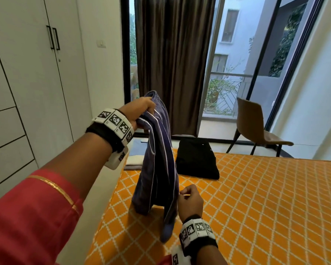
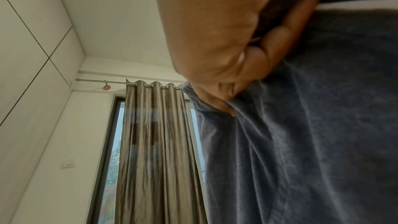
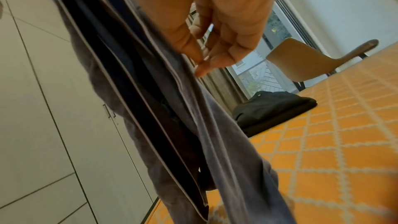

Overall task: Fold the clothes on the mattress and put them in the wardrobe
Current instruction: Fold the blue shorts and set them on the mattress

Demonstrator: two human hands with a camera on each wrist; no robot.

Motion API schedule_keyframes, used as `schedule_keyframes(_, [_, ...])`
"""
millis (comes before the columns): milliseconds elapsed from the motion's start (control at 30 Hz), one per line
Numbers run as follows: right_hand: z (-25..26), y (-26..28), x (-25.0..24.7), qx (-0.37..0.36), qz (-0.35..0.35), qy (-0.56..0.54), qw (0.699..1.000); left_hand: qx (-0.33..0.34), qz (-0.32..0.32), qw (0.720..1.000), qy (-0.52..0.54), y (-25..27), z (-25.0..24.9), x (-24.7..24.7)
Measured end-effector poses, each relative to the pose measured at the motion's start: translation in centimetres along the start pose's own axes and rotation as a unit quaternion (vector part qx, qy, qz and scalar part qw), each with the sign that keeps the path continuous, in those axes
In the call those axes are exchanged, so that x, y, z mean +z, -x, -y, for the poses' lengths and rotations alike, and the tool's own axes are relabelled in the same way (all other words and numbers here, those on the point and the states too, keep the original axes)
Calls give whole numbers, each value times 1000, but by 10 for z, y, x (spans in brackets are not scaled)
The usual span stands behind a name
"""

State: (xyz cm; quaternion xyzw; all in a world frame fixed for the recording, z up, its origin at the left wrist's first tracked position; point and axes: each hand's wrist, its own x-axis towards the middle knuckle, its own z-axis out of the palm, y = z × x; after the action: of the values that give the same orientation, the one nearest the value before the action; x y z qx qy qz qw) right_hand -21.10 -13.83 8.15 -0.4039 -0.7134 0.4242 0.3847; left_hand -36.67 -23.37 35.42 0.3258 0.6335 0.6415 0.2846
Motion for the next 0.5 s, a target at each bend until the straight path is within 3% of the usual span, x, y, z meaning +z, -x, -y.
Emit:
schedule_keyframes(67, [1, 2, -2, -45, -1, -12, 999, -11, -13, 1000, 5, 3, -5, 1])
schedule_keyframes(133, [7, 6, -1, -137, -10, -20, 990, -18, -32, 999, -8, 3, -9, 2])
schedule_keyframes(300, [22, 27, 8, -269, 71, -8, 961, -27, -57, 998, 4, -2, -6, 6])
schedule_keyframes(400, [26, 35, 16, -299, 74, 11, 951, -37, -43, 998, 31, 3, -8, 11])
schedule_keyframes(500, [23, 33, 24, -261, 64, 24, 963, -29, -37, 998, 29, 5, -13, 16])
